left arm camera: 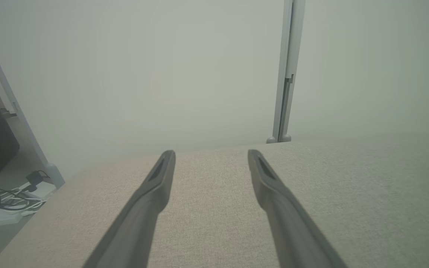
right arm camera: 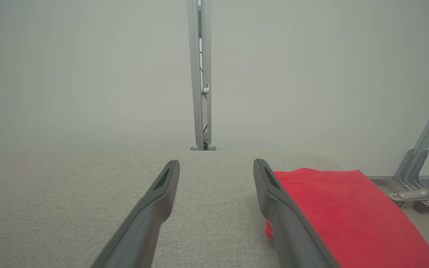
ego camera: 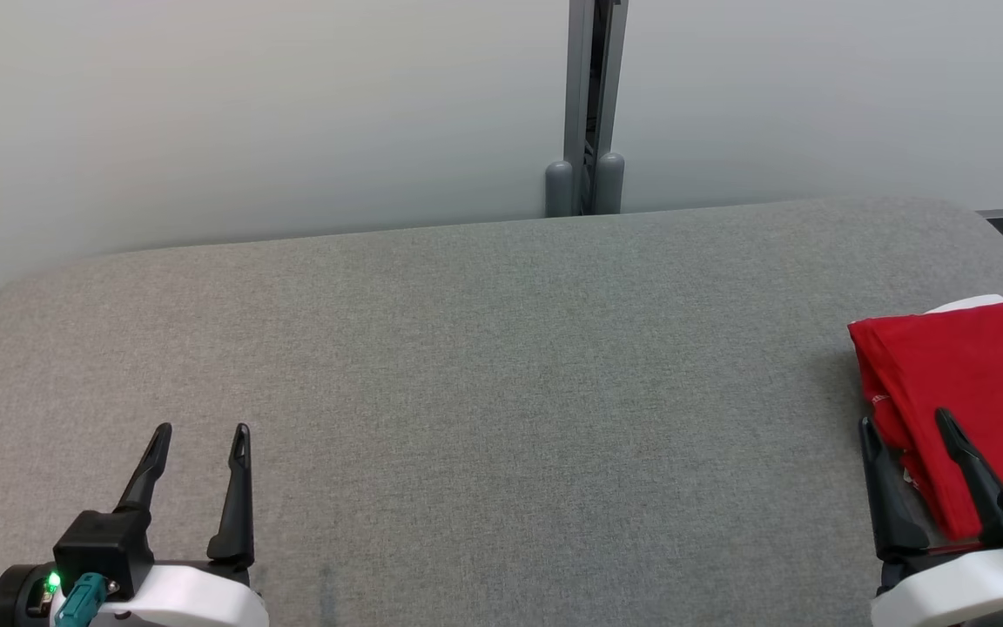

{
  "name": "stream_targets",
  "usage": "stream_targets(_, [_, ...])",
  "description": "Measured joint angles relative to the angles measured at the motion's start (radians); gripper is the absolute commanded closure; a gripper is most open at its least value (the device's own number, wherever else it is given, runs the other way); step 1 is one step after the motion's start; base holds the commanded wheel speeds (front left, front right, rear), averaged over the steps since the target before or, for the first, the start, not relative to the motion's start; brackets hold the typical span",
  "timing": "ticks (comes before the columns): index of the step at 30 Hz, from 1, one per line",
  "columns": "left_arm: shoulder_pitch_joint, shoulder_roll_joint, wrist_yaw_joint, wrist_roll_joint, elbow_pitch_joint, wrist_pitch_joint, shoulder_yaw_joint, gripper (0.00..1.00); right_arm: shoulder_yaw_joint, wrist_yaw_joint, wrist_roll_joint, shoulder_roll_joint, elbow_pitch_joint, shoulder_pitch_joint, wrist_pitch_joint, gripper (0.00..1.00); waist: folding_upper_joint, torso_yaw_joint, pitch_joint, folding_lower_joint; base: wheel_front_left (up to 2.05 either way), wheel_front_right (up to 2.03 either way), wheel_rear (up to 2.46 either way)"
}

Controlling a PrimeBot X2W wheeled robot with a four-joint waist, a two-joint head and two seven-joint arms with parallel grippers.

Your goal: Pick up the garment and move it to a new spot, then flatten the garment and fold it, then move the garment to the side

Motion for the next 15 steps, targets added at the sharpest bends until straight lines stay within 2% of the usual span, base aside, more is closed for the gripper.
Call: stream_targets(15, [0.0, 0.0, 0.0, -0.017, 0.002, 0.009, -0.005, 0.0, -0.004, 0.0, 0.017, 0.002, -0.022, 0.015, 0.009, 0.0, 0.0, 0.002, 0.008, 0.0, 0.0, 0.0, 0.0])
